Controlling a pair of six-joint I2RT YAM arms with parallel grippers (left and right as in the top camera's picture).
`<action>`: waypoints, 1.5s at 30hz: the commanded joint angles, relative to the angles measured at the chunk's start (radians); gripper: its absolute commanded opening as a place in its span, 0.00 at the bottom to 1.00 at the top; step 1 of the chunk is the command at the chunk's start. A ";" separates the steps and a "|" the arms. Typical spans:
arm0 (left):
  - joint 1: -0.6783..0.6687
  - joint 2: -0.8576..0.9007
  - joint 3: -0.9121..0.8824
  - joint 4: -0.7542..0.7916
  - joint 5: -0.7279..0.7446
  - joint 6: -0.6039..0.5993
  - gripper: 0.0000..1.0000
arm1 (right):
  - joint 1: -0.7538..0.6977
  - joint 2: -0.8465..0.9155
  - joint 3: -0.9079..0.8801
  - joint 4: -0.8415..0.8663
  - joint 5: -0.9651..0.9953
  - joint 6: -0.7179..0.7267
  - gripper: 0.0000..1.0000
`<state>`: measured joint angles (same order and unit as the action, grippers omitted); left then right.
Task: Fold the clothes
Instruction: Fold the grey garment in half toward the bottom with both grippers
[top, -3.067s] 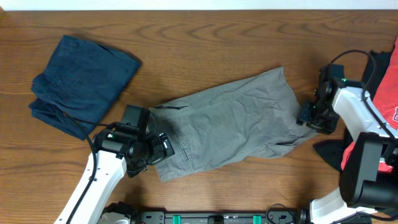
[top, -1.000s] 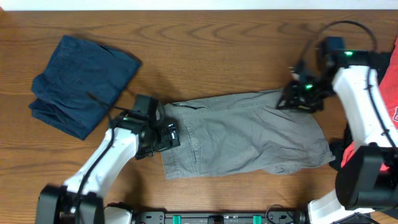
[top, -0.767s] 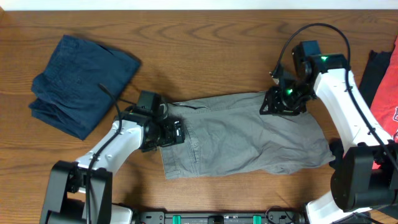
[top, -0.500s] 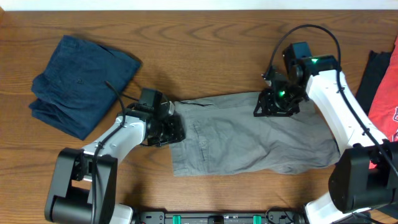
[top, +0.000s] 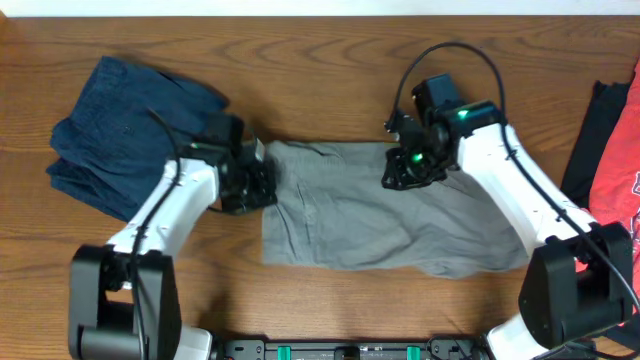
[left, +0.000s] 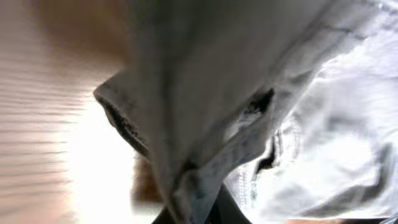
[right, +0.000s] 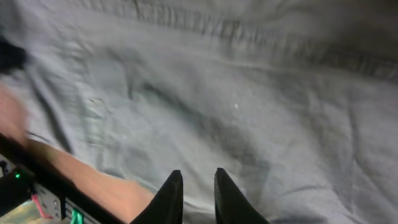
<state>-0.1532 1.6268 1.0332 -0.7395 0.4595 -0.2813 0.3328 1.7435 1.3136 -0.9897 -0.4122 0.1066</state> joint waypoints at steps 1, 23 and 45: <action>0.017 -0.037 0.114 -0.061 -0.080 0.023 0.06 | 0.042 -0.004 -0.060 0.056 -0.007 0.043 0.13; 0.020 -0.039 0.548 -0.334 -0.103 0.053 0.06 | 0.319 0.156 -0.354 0.723 0.048 0.311 0.07; 0.017 -0.039 0.591 -0.408 -0.102 0.044 0.06 | 0.112 -0.135 -0.327 0.586 0.153 0.179 0.15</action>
<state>-0.1402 1.6054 1.6012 -1.1477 0.3592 -0.2386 0.5121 1.6779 0.9813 -0.3397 -0.3454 0.3752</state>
